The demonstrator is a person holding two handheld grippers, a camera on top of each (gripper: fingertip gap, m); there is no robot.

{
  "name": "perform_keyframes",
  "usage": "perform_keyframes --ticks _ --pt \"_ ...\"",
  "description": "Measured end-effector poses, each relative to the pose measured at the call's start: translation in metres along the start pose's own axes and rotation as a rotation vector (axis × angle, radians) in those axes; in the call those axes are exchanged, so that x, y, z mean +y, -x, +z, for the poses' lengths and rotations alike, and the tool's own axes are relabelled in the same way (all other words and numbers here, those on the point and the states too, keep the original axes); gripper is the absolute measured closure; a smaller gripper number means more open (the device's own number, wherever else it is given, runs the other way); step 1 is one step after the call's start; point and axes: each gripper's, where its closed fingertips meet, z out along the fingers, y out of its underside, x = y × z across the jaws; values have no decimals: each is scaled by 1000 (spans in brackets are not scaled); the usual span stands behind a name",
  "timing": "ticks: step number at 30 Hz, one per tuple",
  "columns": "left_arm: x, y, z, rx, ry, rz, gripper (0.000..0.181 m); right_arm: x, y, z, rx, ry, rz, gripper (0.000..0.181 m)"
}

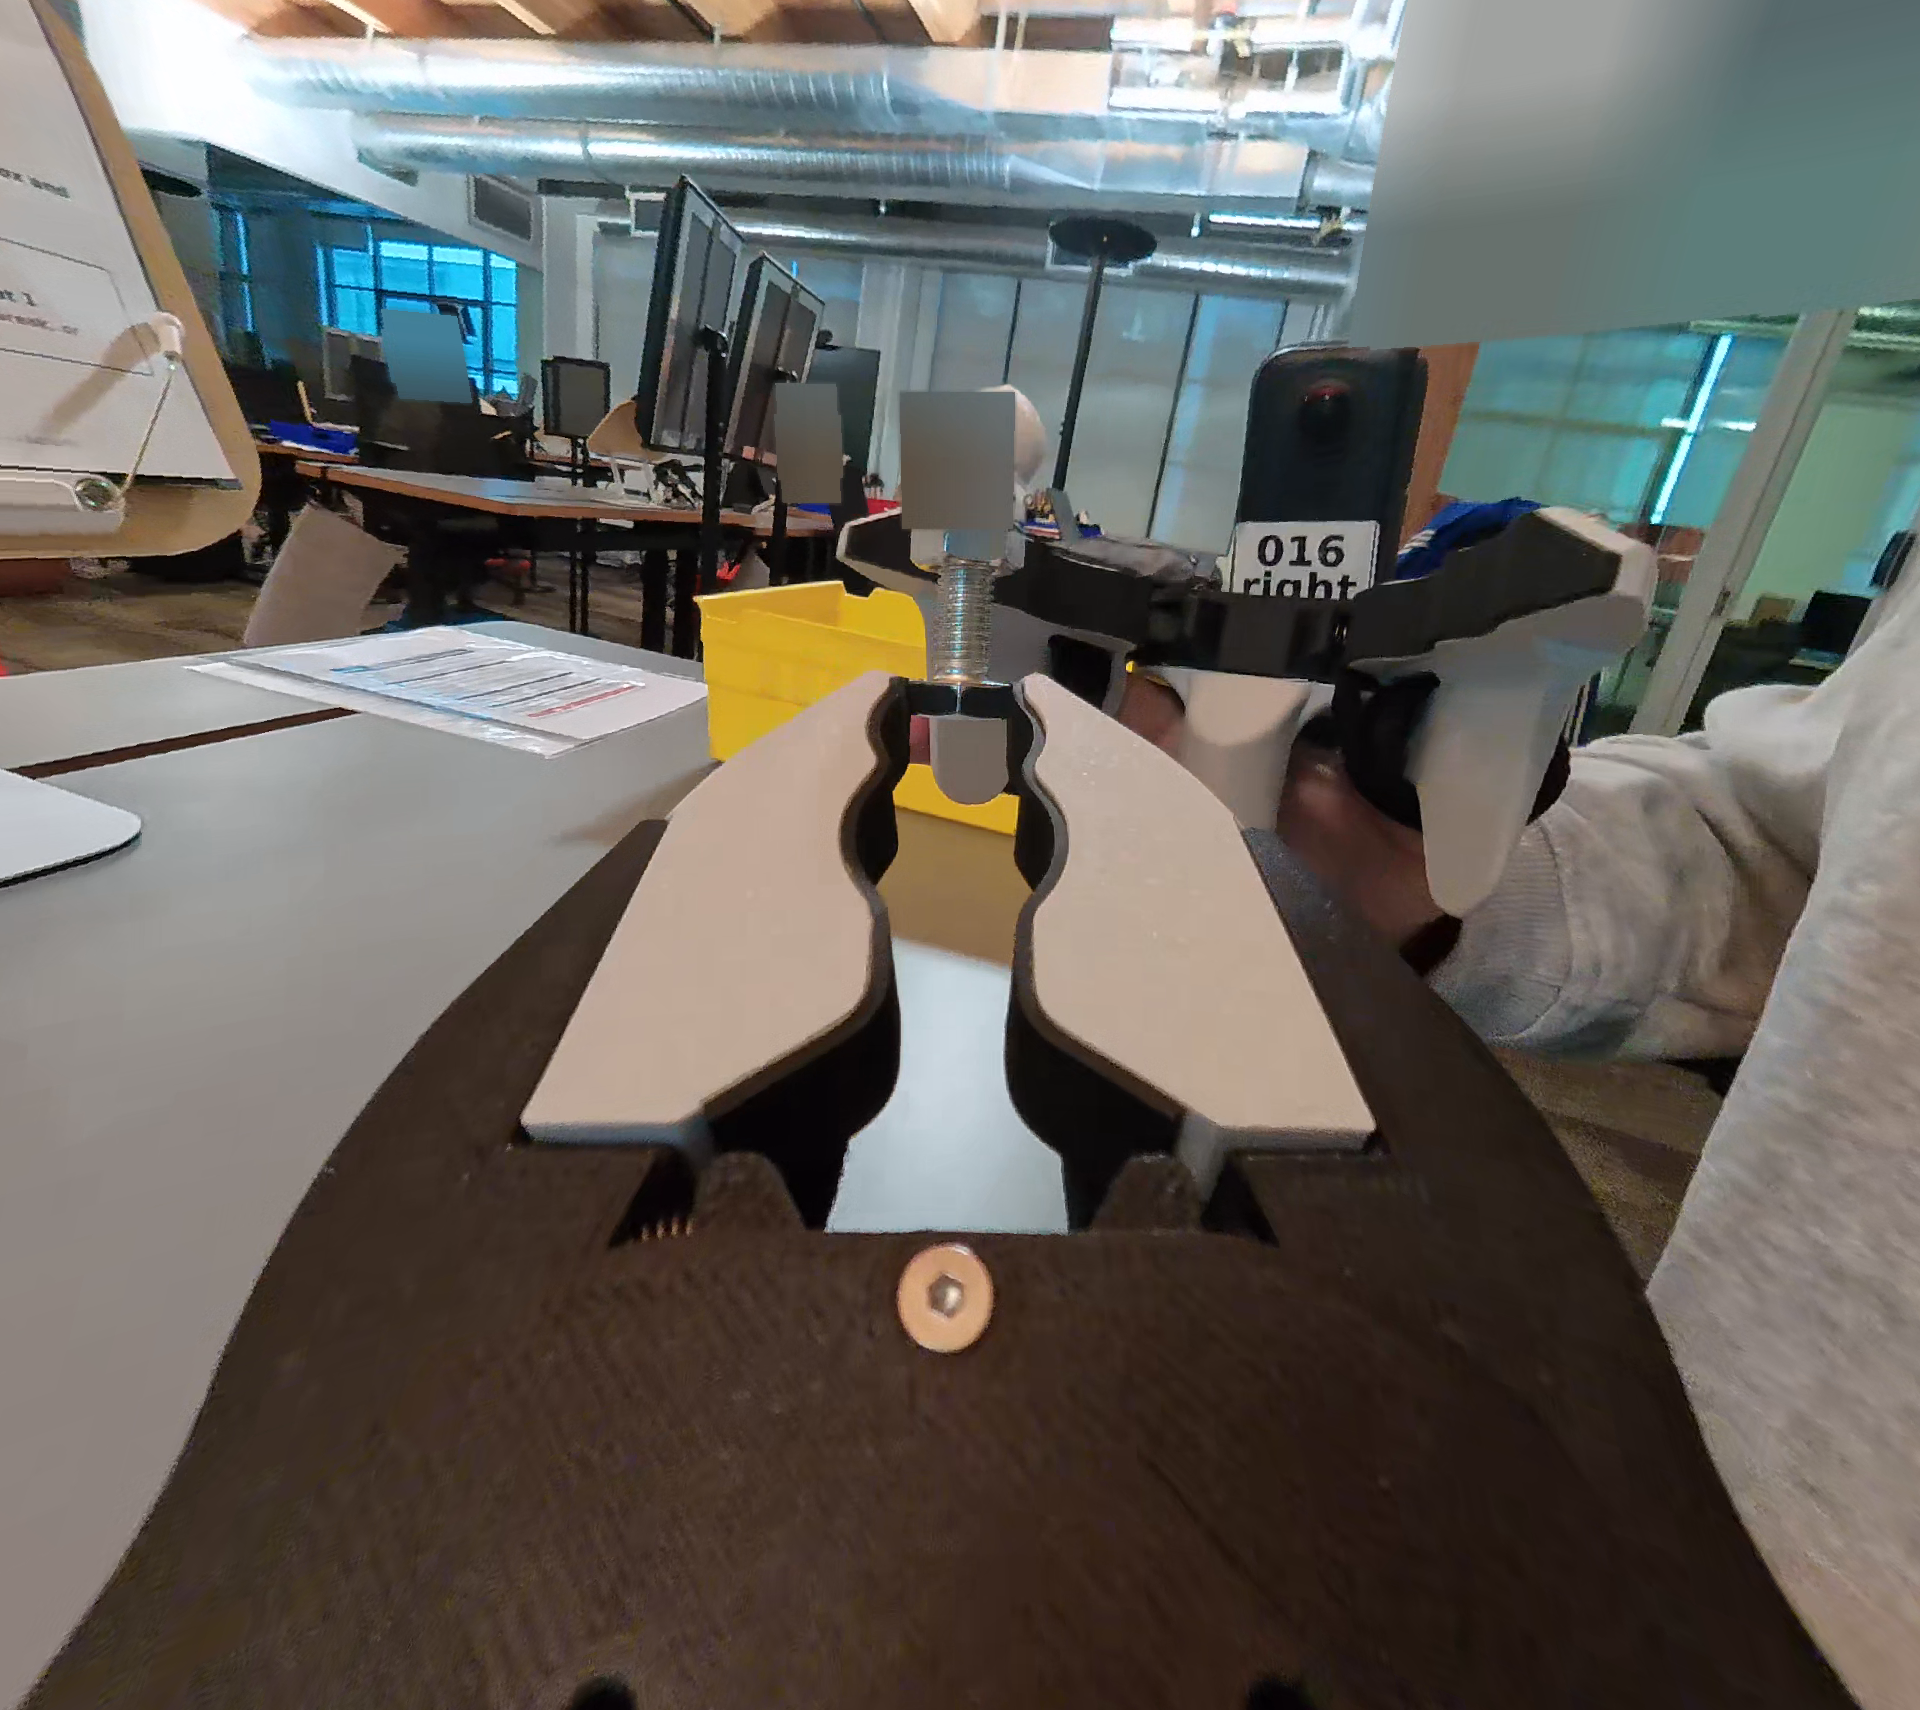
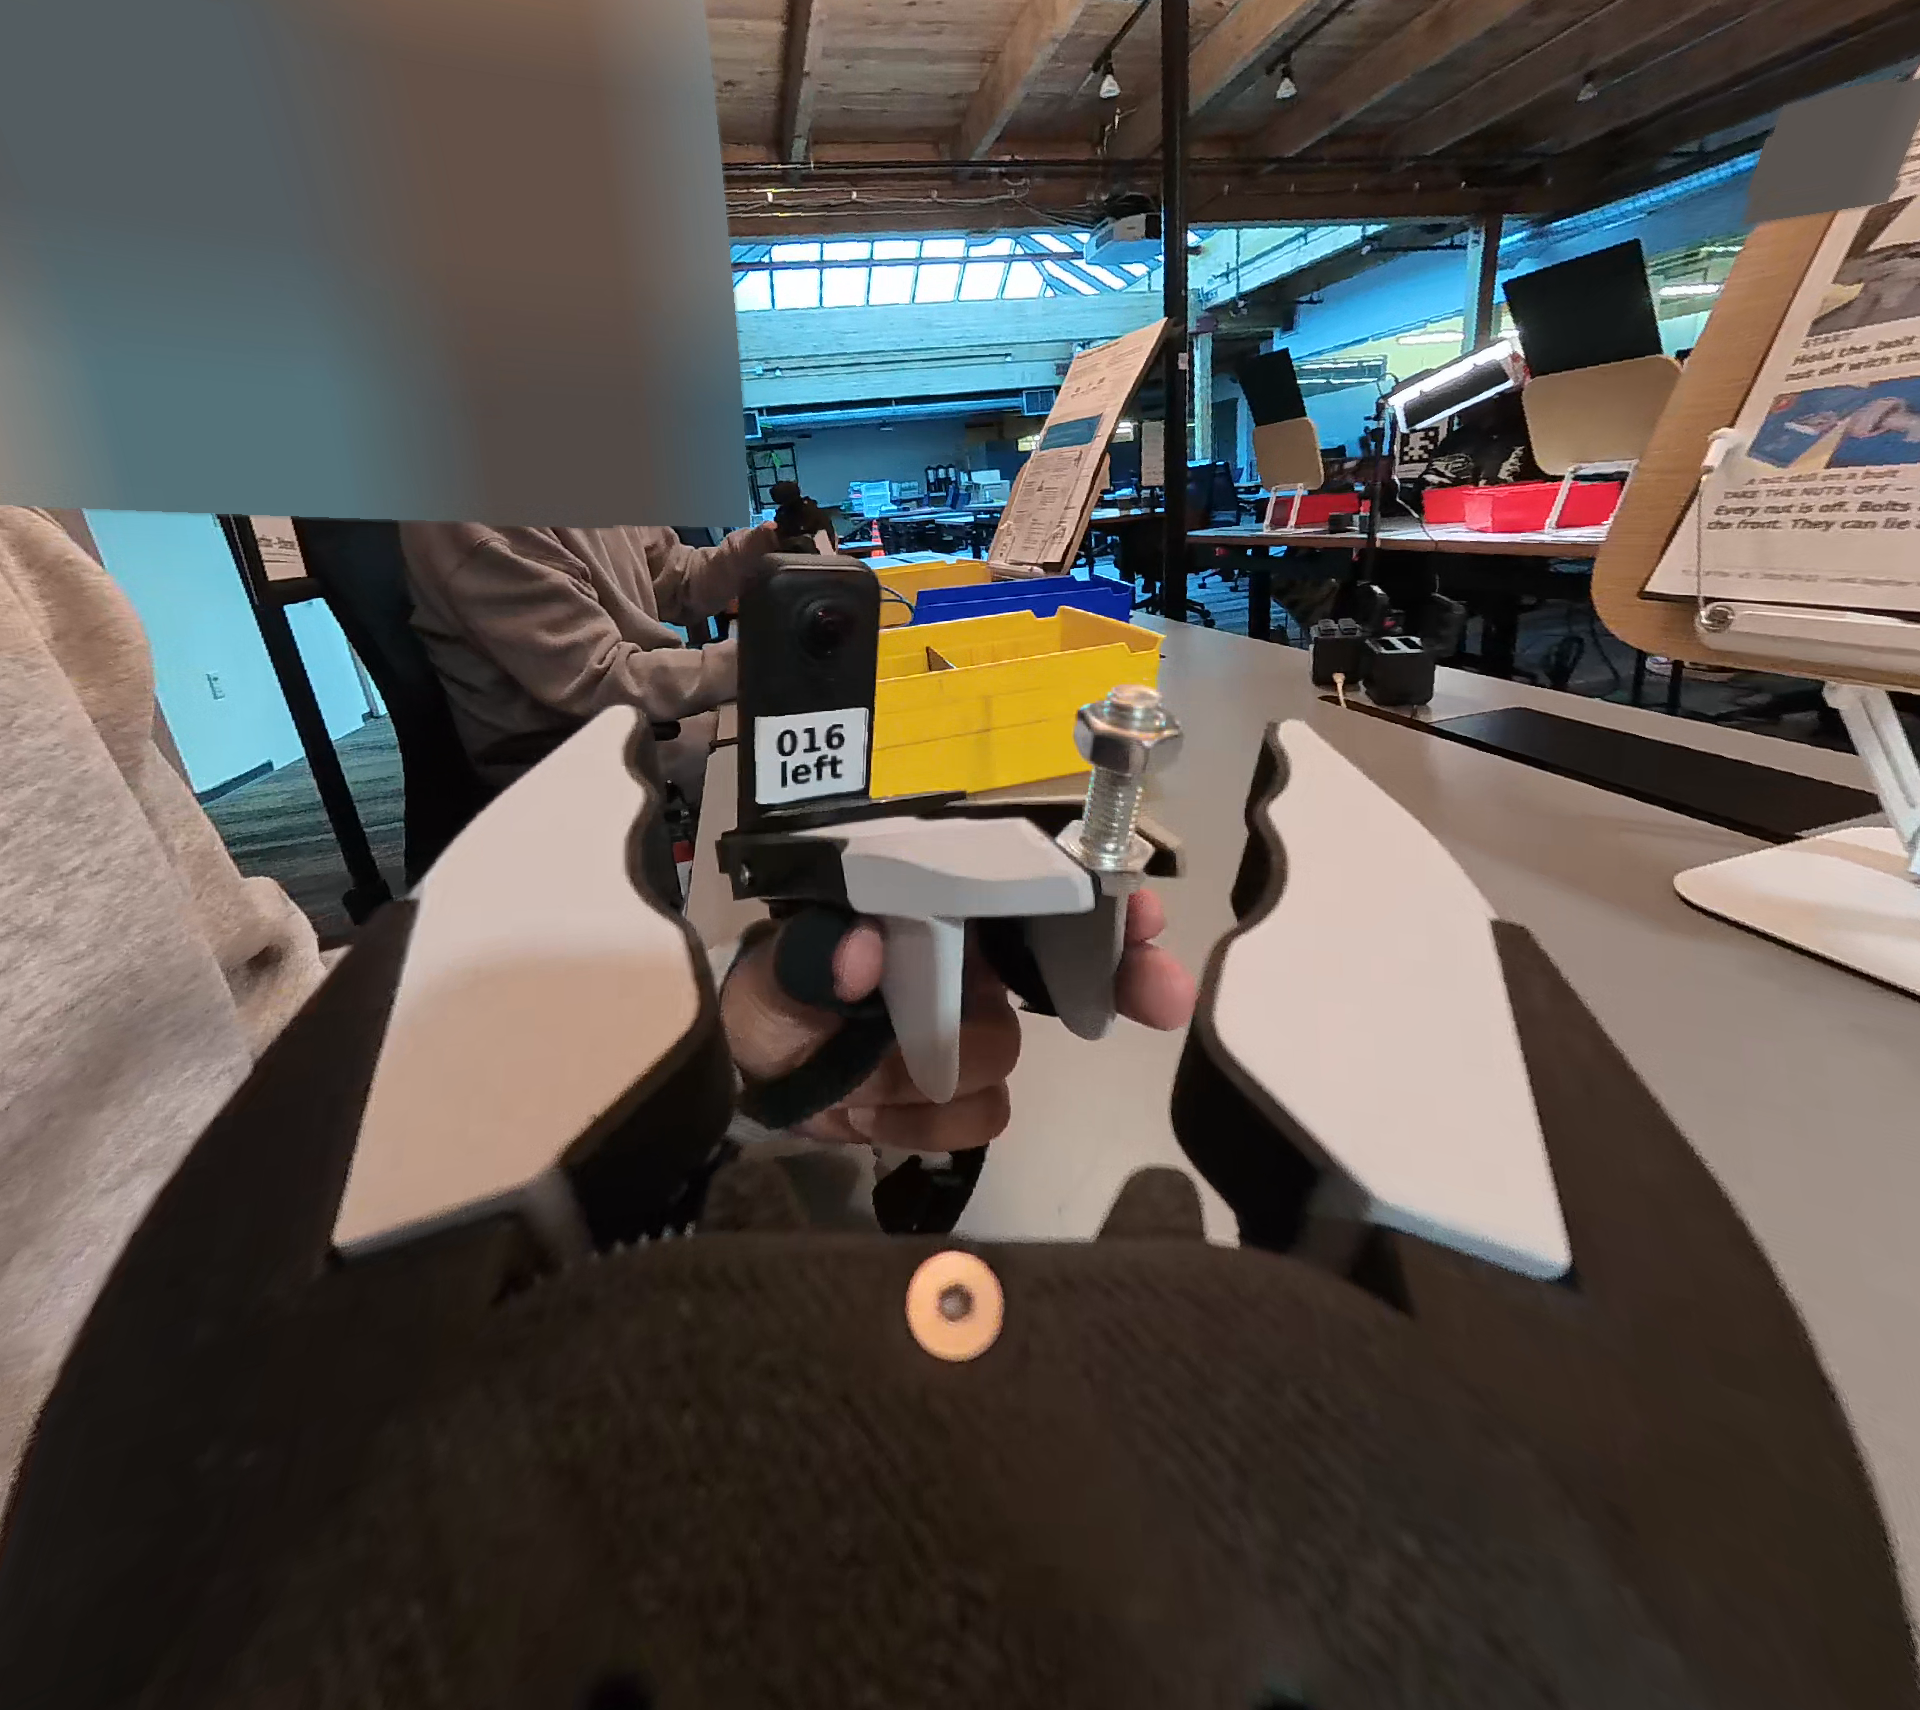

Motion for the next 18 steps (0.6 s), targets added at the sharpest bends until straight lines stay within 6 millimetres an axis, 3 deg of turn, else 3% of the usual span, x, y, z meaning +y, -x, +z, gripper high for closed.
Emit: perform_keyframes --ticks 10,13,18 --pt "-3 10 -3 -36 -20 -48 161 2 10 1 -46 14 -7 75" --pt "-9 20 -8 -62 -62 -113 161 -1 19 -1 -106 12 0 94" --pt "-13 17 -10 -38 -90 -131 161 2 14 -1 -62 27 -60 91"
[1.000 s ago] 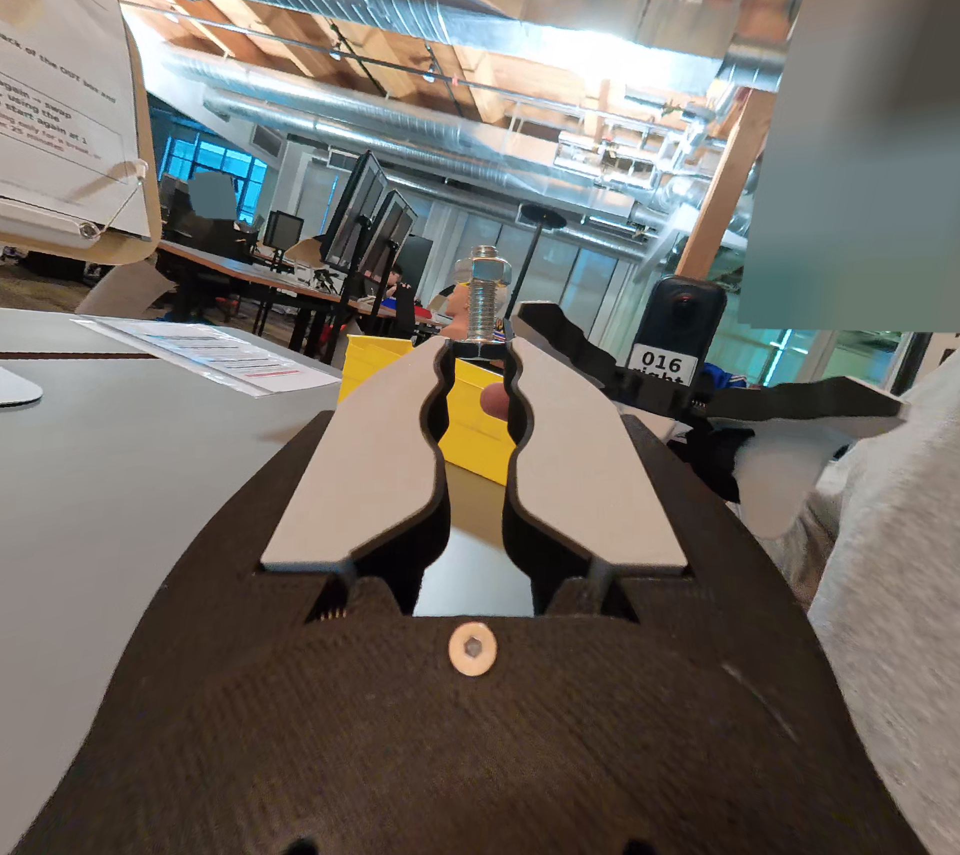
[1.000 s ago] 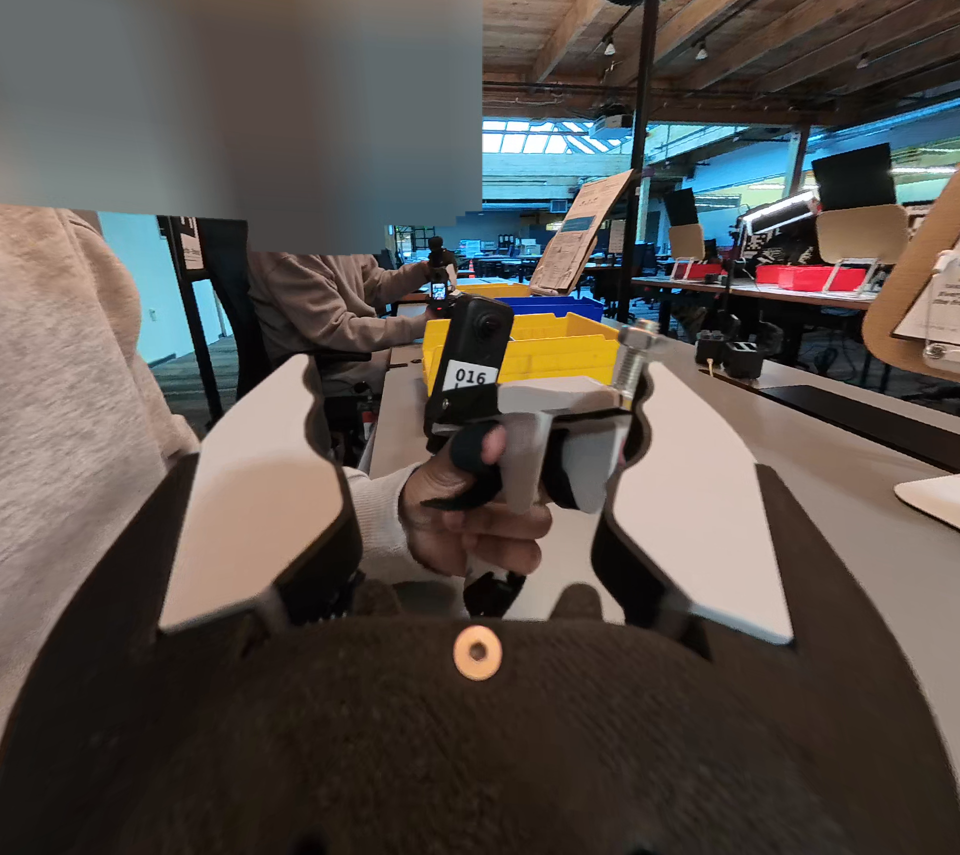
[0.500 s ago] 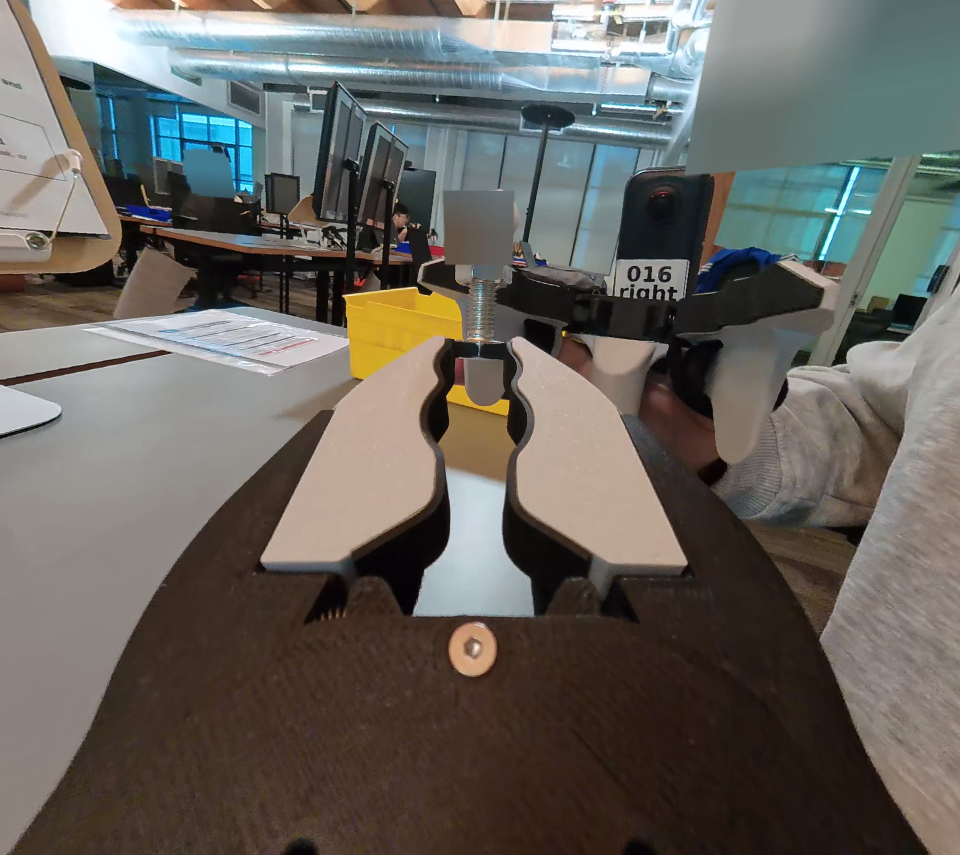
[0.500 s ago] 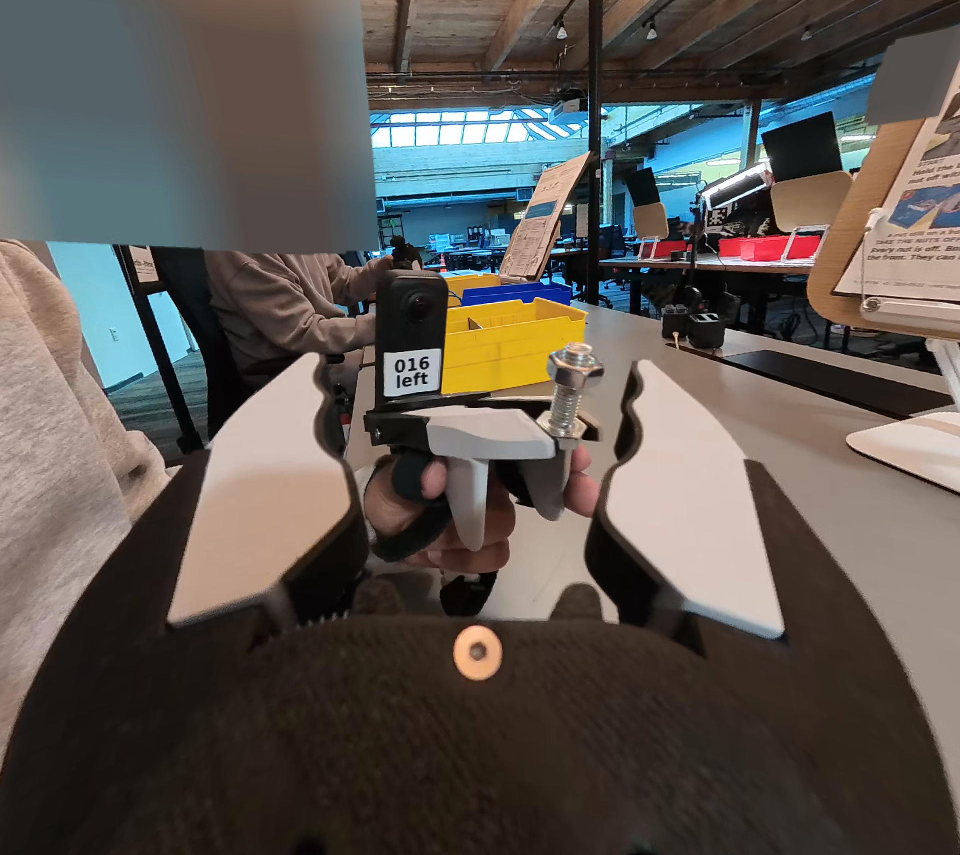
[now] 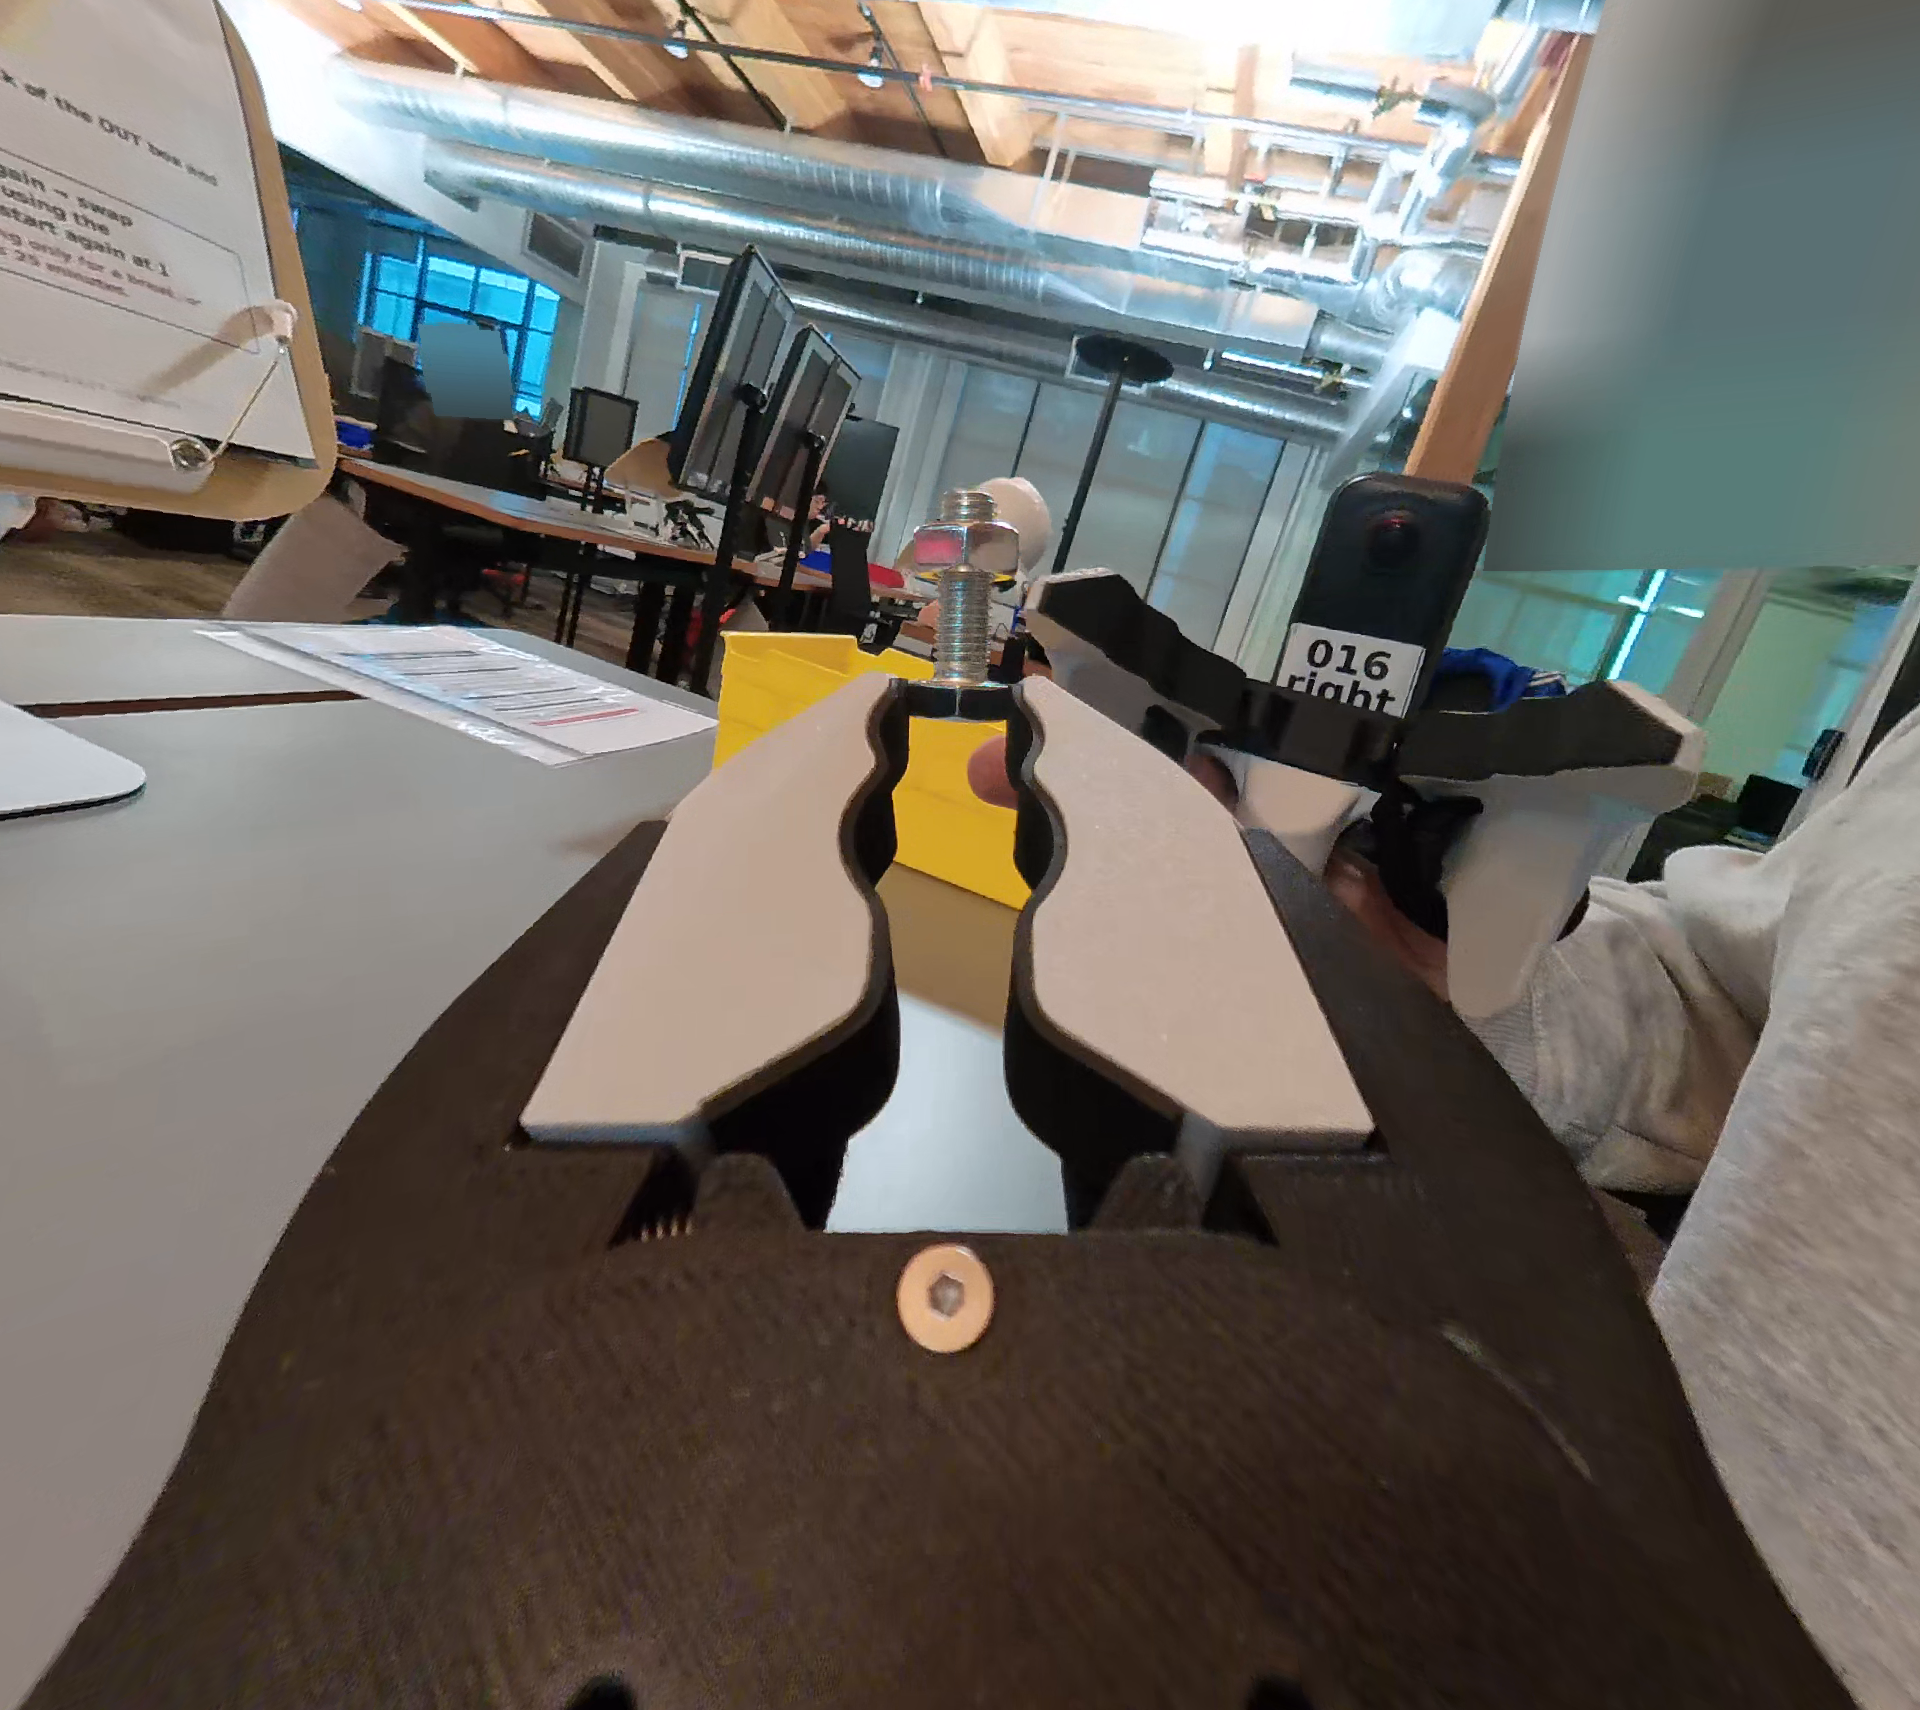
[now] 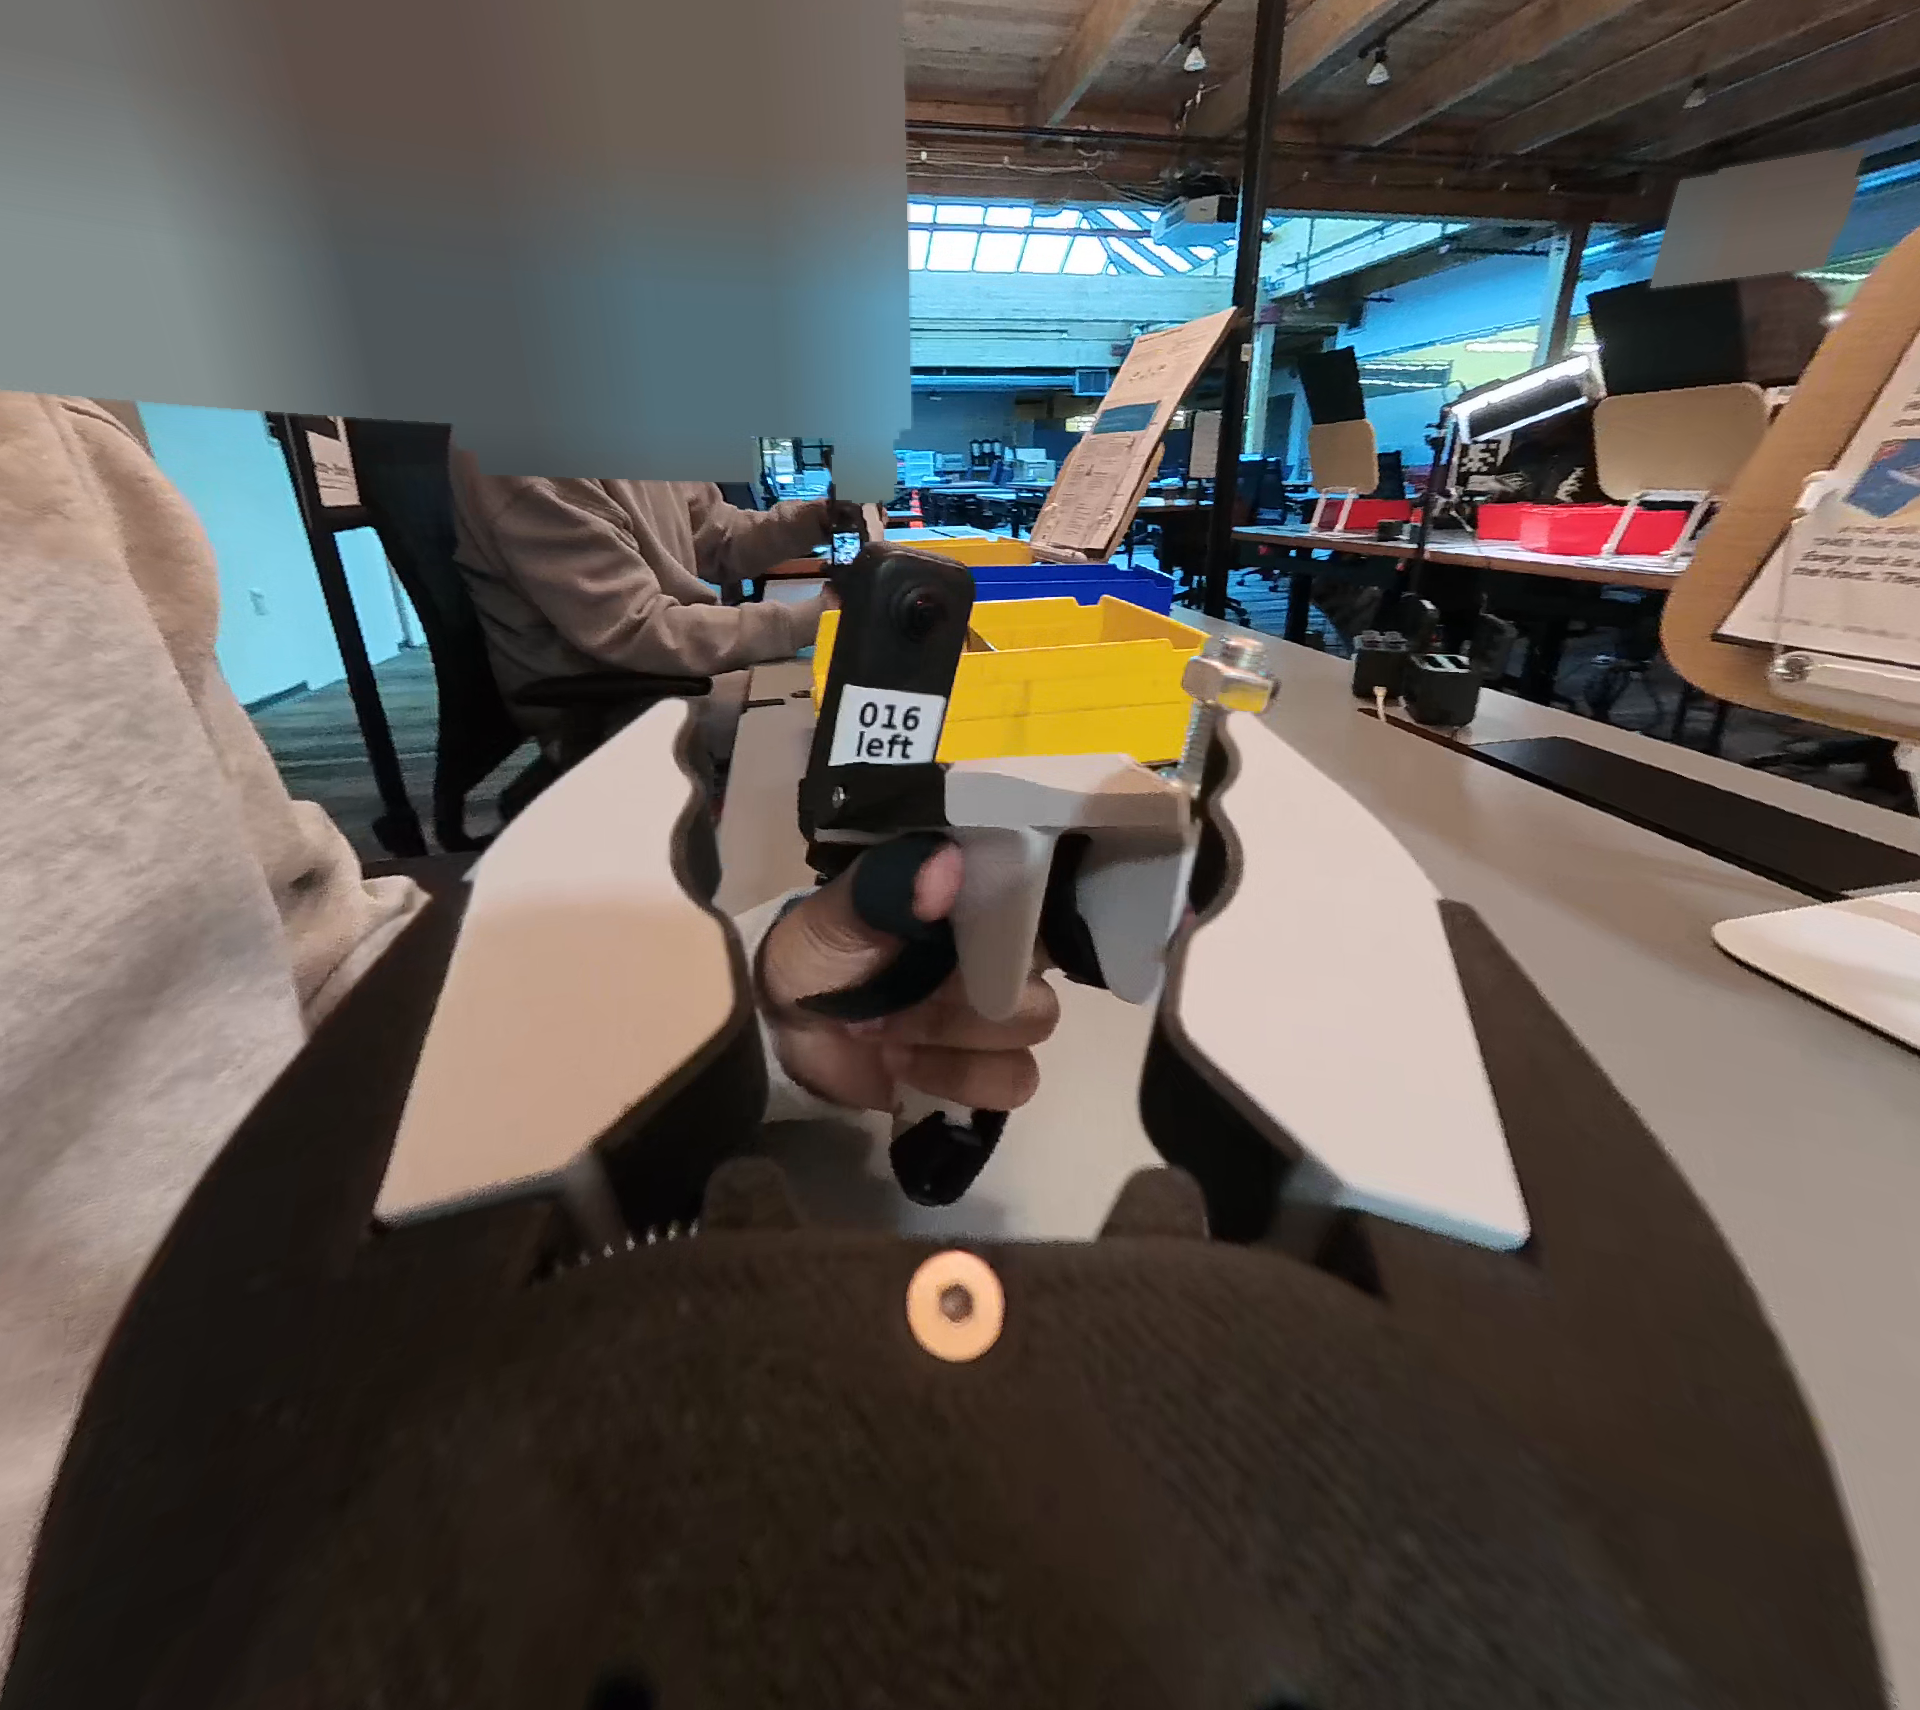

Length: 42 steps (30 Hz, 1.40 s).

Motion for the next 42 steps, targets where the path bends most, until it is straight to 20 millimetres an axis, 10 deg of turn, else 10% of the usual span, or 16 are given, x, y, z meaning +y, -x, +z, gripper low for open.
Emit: perform_keyframes --ticks 27,35,42 --pt "15 5 5 -67 88 89 161 -1 -20 -8 80 -26 51 91" --pt "27 0 9 -55 160 156 161 -11 -48 -31 284 18 -122 155" --pt "41 -7 14 -40 234 264 161 4 -53 -31 284 96 -84 175"
